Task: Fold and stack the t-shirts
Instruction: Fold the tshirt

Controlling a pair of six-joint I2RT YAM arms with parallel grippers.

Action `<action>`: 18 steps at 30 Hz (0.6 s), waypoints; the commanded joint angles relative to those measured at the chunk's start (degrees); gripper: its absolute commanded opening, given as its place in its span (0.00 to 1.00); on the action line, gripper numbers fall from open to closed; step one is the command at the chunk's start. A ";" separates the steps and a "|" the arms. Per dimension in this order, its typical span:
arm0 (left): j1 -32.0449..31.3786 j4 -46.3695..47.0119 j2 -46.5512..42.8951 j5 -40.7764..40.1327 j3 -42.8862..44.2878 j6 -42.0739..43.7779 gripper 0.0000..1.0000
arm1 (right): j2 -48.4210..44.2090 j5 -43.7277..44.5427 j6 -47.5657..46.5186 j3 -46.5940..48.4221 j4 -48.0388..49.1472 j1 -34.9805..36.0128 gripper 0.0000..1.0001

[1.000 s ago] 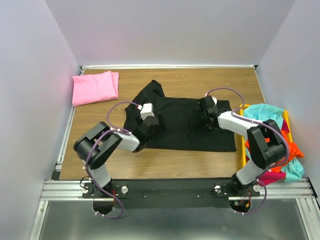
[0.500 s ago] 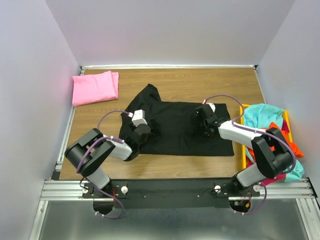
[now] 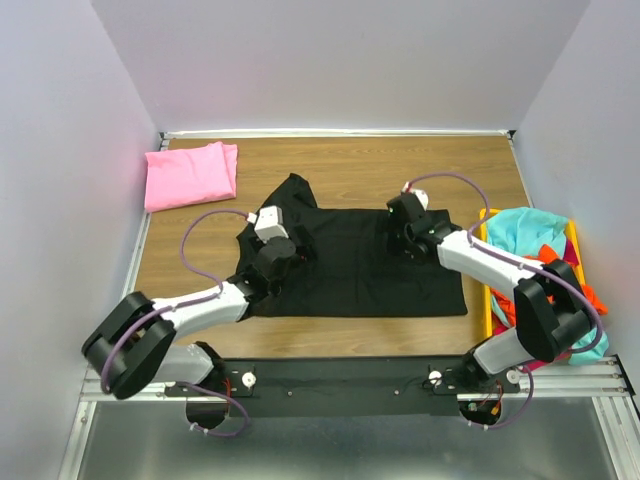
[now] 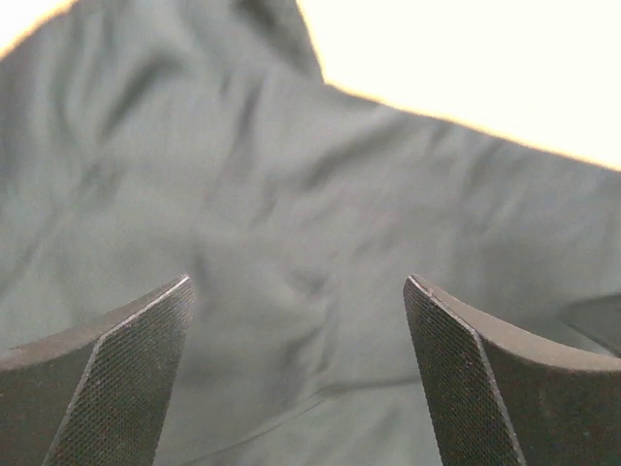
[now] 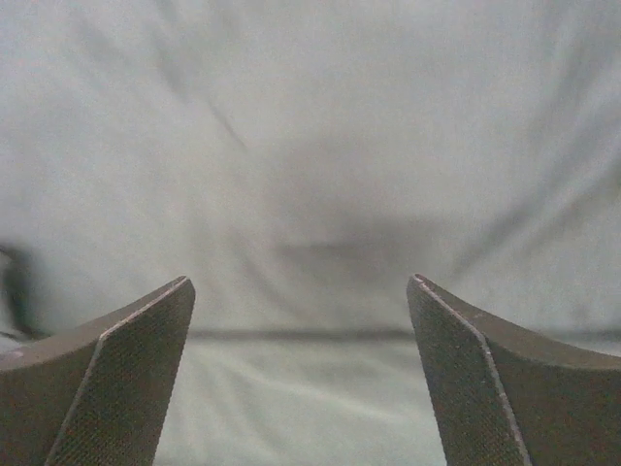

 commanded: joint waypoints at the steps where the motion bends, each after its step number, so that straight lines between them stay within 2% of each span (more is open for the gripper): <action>1: 3.22 -4.35 -4.49 -3.67 5.06 4.97 0.98 | -0.16 6.67 -2.22 8.68 -0.88 0.23 0.98; 3: 5.94 -4.26 -4.14 -1.83 7.95 8.21 0.98 | 1.34 8.34 -4.06 13.24 -1.06 -0.47 1.00; 7: 12.19 -3.82 0.15 3.00 14.11 12.44 0.97 | 5.82 6.77 -6.35 18.62 -1.06 -6.53 1.00; 13: 16.85 -8.19 14.72 8.02 29.31 17.27 0.95 | 12.41 3.34 -9.08 22.14 -0.97 -17.33 0.99; 18: 20.80 -14.09 25.64 11.96 44.06 19.21 0.93 | 18.73 -0.26 -10.31 23.46 -0.97 -23.41 0.92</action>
